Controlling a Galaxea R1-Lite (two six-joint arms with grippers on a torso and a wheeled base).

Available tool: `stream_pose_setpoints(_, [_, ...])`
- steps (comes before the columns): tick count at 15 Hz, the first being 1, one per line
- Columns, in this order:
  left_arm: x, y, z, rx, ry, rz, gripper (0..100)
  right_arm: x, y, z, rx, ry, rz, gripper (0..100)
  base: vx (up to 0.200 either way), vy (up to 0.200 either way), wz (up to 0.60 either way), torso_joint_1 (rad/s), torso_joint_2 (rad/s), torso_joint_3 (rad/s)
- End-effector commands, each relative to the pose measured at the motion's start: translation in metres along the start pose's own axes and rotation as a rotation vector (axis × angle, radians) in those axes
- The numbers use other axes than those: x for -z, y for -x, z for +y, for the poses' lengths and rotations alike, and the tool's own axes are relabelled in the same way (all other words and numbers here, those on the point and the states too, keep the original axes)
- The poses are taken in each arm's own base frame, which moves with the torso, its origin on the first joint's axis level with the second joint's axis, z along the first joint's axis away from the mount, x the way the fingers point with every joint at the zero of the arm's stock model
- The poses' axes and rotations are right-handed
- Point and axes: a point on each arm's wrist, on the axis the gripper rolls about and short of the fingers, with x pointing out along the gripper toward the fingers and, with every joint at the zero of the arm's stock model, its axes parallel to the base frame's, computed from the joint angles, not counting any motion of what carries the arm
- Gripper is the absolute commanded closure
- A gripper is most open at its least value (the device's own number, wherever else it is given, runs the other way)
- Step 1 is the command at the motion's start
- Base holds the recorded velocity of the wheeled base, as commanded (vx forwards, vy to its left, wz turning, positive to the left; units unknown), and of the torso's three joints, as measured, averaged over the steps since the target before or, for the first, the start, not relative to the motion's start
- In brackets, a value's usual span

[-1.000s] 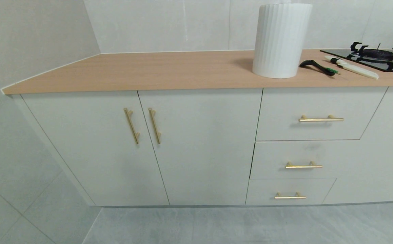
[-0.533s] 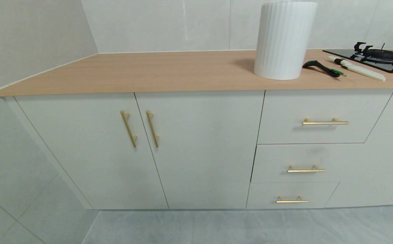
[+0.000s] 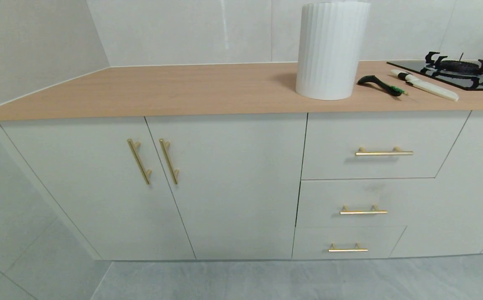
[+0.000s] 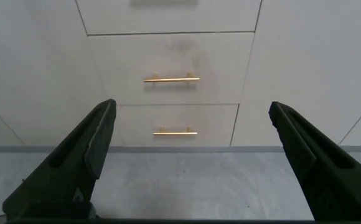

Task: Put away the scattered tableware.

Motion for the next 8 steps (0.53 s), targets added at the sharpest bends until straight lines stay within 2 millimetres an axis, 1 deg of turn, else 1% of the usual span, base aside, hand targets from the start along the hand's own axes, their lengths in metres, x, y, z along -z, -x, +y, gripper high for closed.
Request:
stream_pose_setpoints(1, [-0.0001, -0.0001, 0.0000, -0.001, 0.000, 0.001, 0, 0.0000, -0.0001, 0.0000, 0.000, 0.000, 0.001, 0, 0.000, 0.000, 0.00, 0.000, 0.00, 0.000])
stream_pose_setpoints(8, [-0.0001, -0.0001, 0.0000, -0.002, 0.002, 0.001, 0, -0.0001, -0.0002, 0.0000, -0.003, 0.011, 0.002, 0, 0.000, 0.000, 0.00, 0.000, 0.00, 0.000])
